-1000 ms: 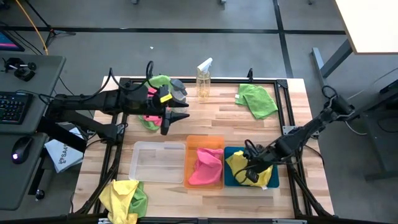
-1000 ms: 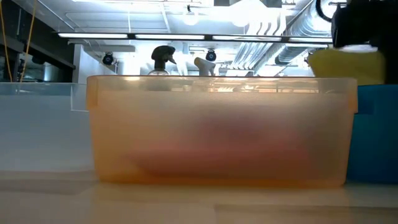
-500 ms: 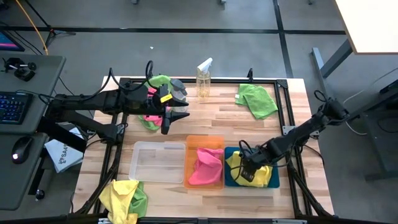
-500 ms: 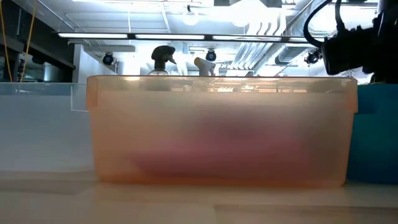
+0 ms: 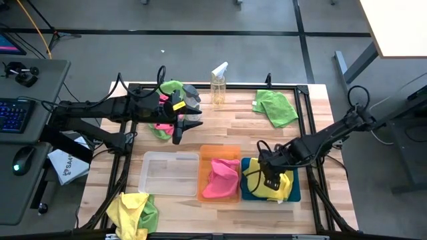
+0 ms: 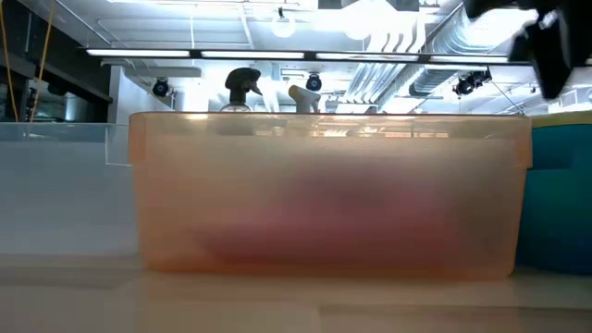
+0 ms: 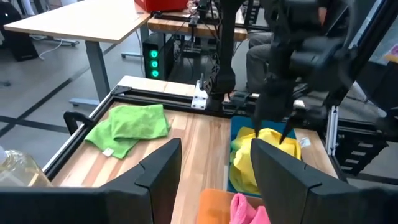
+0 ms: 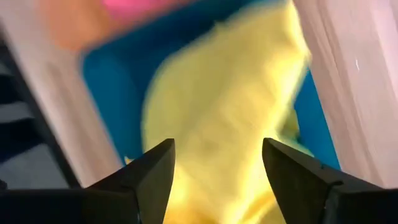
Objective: Sort microfiber towel by color & place in baskets
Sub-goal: Put the top yellow towel into the blue bin, then put the pink towel into the orange bin
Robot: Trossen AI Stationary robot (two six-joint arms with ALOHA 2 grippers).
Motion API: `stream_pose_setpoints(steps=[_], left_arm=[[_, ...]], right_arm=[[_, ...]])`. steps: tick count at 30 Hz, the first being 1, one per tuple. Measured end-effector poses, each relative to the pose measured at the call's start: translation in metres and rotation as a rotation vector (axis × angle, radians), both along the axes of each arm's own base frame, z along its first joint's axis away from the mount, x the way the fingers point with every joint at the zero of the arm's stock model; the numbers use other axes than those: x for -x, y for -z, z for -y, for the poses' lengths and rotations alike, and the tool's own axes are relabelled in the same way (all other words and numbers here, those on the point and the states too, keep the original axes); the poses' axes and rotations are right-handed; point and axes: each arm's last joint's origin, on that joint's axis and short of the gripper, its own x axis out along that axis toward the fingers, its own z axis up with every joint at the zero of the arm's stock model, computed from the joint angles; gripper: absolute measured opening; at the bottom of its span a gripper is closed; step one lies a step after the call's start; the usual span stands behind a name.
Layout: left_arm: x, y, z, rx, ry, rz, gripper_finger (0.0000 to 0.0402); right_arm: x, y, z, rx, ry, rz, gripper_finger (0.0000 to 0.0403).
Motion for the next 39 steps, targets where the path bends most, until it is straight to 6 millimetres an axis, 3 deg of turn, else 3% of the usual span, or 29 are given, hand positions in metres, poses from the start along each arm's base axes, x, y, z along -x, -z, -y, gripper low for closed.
stream_pose_setpoints(steps=[4,7,8,18,24,28,39], left_arm=[[0.000,0.001,0.000,-0.001,0.000,-0.010,0.0181],[0.000,0.001,0.000,0.000,0.000,-0.010,0.0181],[0.000,0.001,0.000,0.000,0.000,-0.010,0.0181],[0.000,0.001,-0.002,-0.021,-0.061,-0.009,0.0181],[0.001,0.001,-0.003,-0.046,-0.088,-0.011,0.0181],[0.001,0.001,-0.004,-0.056,-0.117,-0.012,0.0181],[0.004,0.017,-0.015,-0.014,-0.246,-0.162,0.0181]], right_arm=[[-0.007,-0.004,-0.002,0.020,0.004,0.074,0.0161],[-0.007,0.018,-0.002,0.054,0.049,0.005,0.0045],[-0.007,0.026,-0.002,0.052,0.062,0.001,0.0023],[-0.002,0.094,-0.003,-0.069,0.145,-0.018,0.0009],[-0.005,0.100,-0.006,-0.152,0.089,0.032,0.0004],[-0.008,0.086,-0.004,-0.145,0.054,0.052,0.0001],[-0.009,0.000,0.011,0.014,-0.021,0.190,0.0003]])
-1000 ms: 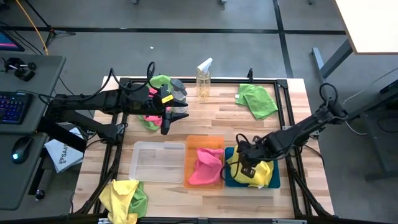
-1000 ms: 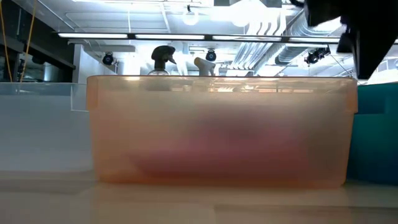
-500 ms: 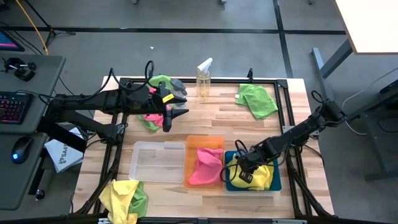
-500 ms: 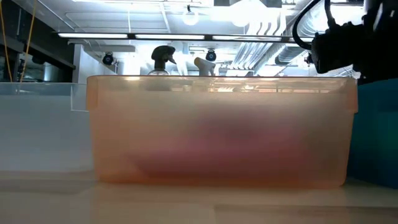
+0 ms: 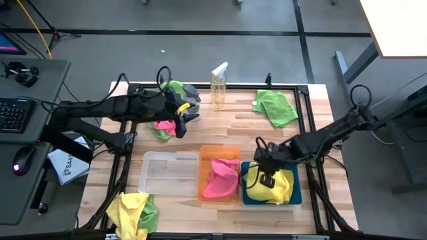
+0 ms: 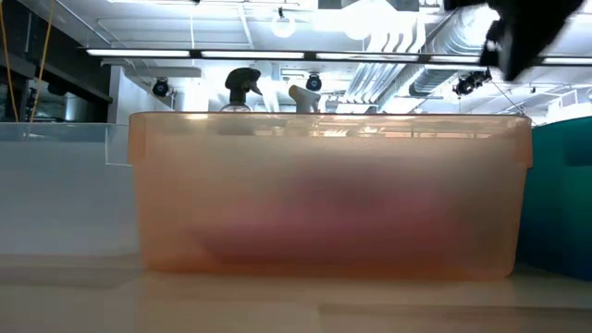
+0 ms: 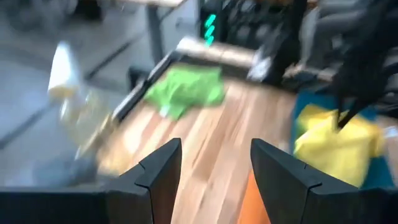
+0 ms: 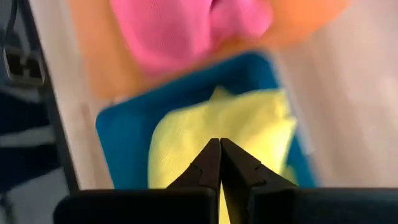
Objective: Sort microfiber towel by color & place in baskets
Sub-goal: Put the pink towel into the orange bin
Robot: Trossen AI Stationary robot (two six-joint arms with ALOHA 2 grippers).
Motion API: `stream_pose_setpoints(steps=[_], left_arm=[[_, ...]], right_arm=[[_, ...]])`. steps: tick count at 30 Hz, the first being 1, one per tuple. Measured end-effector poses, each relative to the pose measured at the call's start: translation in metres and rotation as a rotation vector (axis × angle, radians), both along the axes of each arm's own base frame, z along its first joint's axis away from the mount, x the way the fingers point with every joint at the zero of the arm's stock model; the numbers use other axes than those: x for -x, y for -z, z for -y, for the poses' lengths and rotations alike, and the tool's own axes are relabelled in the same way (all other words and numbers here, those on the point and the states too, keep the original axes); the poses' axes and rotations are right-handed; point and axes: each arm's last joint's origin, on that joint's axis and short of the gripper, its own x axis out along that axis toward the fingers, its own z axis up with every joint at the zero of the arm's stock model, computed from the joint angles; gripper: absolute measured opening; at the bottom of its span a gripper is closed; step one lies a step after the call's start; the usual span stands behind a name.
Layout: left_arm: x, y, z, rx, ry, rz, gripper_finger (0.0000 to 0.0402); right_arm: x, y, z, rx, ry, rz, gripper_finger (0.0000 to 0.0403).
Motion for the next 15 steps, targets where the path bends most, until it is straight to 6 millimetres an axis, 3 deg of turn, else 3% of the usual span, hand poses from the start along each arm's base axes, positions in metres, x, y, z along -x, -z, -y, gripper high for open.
stream_pose_setpoints(steps=[4,7,12,15], left_arm=[[0.002,0.032,-0.017,0.159,-0.176,-0.208,0.0181],[0.011,0.076,-0.034,0.306,-0.335,-0.433,0.0181],[0.031,0.157,-0.058,0.580,-0.441,-0.692,0.0181],[0.039,0.181,-0.069,0.703,-0.465,-0.729,0.0181]], right_arm=[[-0.002,-0.029,0.014,0.108,0.090,0.071,0.0012],[-0.004,-0.043,0.025,0.155,0.120,0.111,0.0038],[-0.005,-0.048,0.035,0.183,0.137,0.106,0.0105],[-0.003,-0.047,0.037,0.220,0.145,0.090,0.0144]])
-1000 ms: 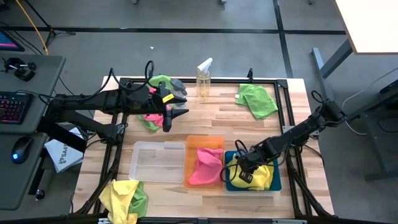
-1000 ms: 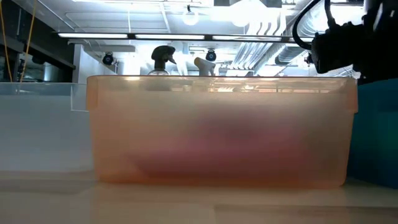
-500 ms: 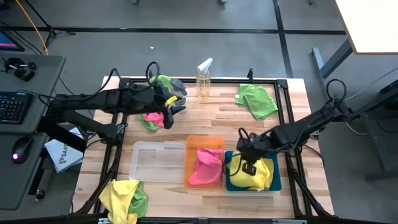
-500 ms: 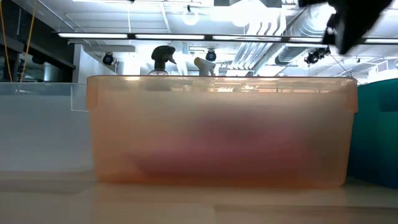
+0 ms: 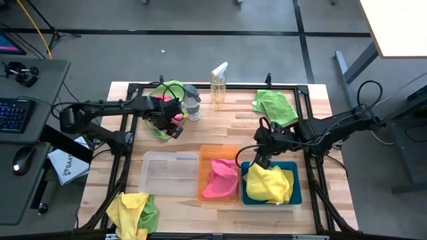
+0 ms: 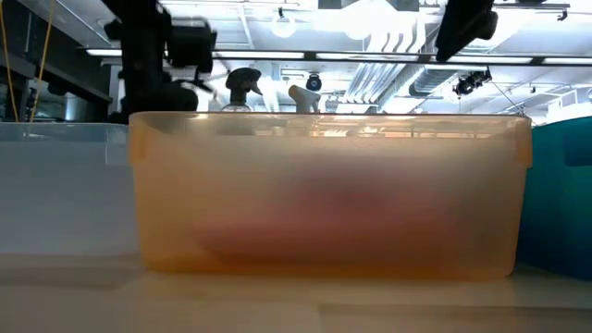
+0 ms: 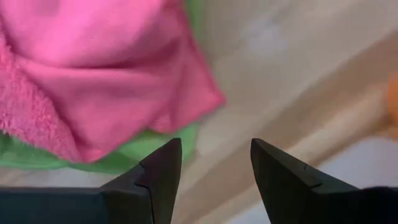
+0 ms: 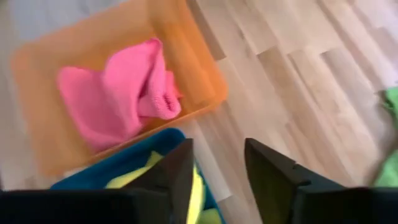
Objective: Sort microfiber towel by color & place in baskets
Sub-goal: Put the pink towel into the orange bin
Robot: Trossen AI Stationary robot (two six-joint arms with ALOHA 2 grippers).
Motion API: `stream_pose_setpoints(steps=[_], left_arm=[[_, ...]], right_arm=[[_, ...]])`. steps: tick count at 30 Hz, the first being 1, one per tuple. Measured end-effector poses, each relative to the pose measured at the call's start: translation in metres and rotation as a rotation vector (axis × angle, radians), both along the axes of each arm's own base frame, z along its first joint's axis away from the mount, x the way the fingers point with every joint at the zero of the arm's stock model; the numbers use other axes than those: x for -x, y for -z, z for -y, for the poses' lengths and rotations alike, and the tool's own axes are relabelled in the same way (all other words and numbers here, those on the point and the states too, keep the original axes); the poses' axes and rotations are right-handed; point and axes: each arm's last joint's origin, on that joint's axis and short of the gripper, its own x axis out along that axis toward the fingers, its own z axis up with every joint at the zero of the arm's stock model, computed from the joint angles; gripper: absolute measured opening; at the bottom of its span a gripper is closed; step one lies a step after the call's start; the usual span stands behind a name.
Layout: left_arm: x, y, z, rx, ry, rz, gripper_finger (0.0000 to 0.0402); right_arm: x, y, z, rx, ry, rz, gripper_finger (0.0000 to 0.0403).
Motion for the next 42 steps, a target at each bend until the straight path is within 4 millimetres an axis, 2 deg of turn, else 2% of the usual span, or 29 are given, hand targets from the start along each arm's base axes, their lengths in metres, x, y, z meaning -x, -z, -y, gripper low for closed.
stream_pose_setpoints(steps=[3,9,15,25,27,29,32,33,37,42], left_arm=[[0.002,0.008,-0.010,-0.034,-0.031,-0.019,0.0181],[0.000,0.006,-0.025,-0.203,0.034,-0.003,0.0181],[-0.004,0.013,-0.031,-0.245,0.228,-0.049,0.0181],[-0.017,0.047,-0.046,-0.212,0.283,-0.122,0.0180],[-0.018,0.050,-0.046,-0.203,0.295,-0.139,0.0168],[-0.018,0.050,-0.046,-0.210,0.298,-0.141,0.0134],[-0.015,0.040,-0.044,-0.228,0.294,-0.113,0.0041],[-0.013,0.034,-0.043,-0.233,0.288,-0.096,0.0021],[0.000,0.000,-0.034,-0.266,0.263,-0.050,0.0006],[0.016,-0.065,-0.015,-0.315,0.293,0.173,0.0002]], right_arm=[[0.003,0.001,0.002,0.056,0.024,-0.017,0.0177],[0.007,-0.001,0.005,0.095,0.069,-0.014,0.0214],[0.007,-0.001,0.005,0.086,0.100,-0.002,0.0218],[0.006,-0.002,0.005,0.072,0.120,0.018,0.0218],[0.006,-0.002,0.005,0.067,0.127,0.020,0.0218],[0.006,-0.002,0.005,0.061,0.138,0.023,0.0218],[0.005,-0.002,0.005,0.060,0.141,0.025,0.0218],[0.005,-0.002,0.005,0.060,0.141,0.025,0.0218],[0.005,-0.002,0.005,0.062,0.142,0.026,0.0218],[0.005,-0.003,0.006,0.094,0.149,0.040,0.0218]])
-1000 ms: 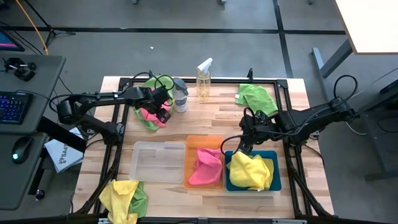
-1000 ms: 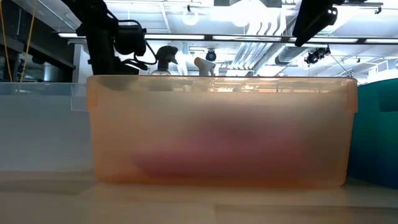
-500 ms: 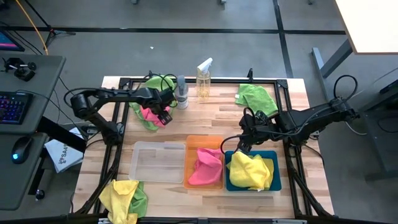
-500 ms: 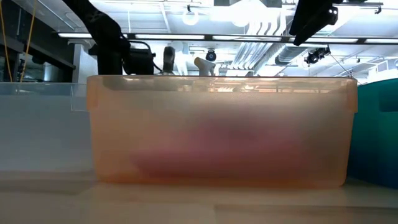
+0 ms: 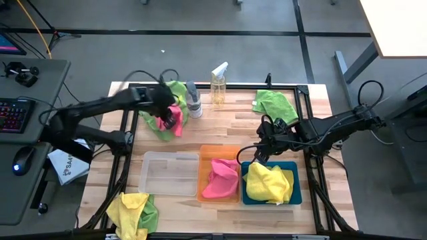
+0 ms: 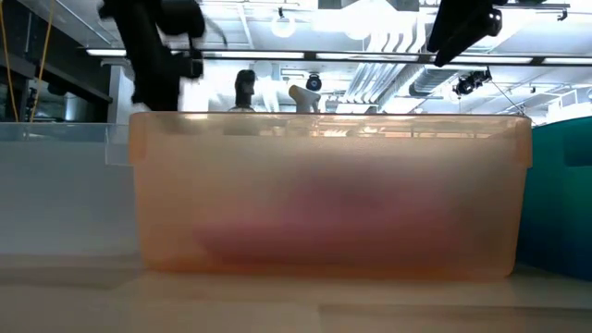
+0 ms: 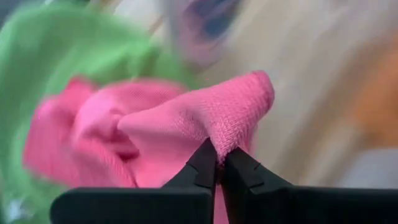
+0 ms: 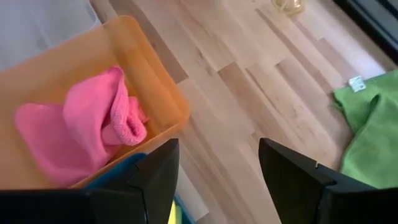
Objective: Sort microfiber towel by color & place in baskets
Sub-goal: Put the pink towel into the orange bin
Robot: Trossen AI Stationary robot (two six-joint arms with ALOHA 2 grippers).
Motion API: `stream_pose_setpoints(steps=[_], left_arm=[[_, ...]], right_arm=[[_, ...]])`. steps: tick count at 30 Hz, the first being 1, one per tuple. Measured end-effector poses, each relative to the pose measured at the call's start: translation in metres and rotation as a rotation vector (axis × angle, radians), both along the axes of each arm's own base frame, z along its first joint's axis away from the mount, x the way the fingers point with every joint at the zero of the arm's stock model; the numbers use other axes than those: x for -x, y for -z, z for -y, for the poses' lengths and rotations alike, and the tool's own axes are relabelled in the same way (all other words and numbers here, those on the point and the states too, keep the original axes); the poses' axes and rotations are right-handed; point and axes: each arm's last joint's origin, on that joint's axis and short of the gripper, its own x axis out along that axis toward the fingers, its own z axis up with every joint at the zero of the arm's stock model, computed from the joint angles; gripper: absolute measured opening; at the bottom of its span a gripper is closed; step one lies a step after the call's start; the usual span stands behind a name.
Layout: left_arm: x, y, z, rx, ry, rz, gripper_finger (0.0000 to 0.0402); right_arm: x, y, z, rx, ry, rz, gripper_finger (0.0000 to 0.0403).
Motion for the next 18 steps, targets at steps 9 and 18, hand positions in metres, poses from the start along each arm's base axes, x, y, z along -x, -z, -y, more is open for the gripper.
stream_pose_setpoints(steps=[9,18], left_arm=[[0.021,-0.109,0.053,0.083,0.312,0.503,0.0001],[-0.036,-0.160,0.105,-0.020,0.617,0.897,0.0000]], right_arm=[[0.000,0.000,0.001,0.038,-0.021,-0.005,0.0218],[0.000,-0.001,0.003,0.127,-0.010,0.005,0.0218]])
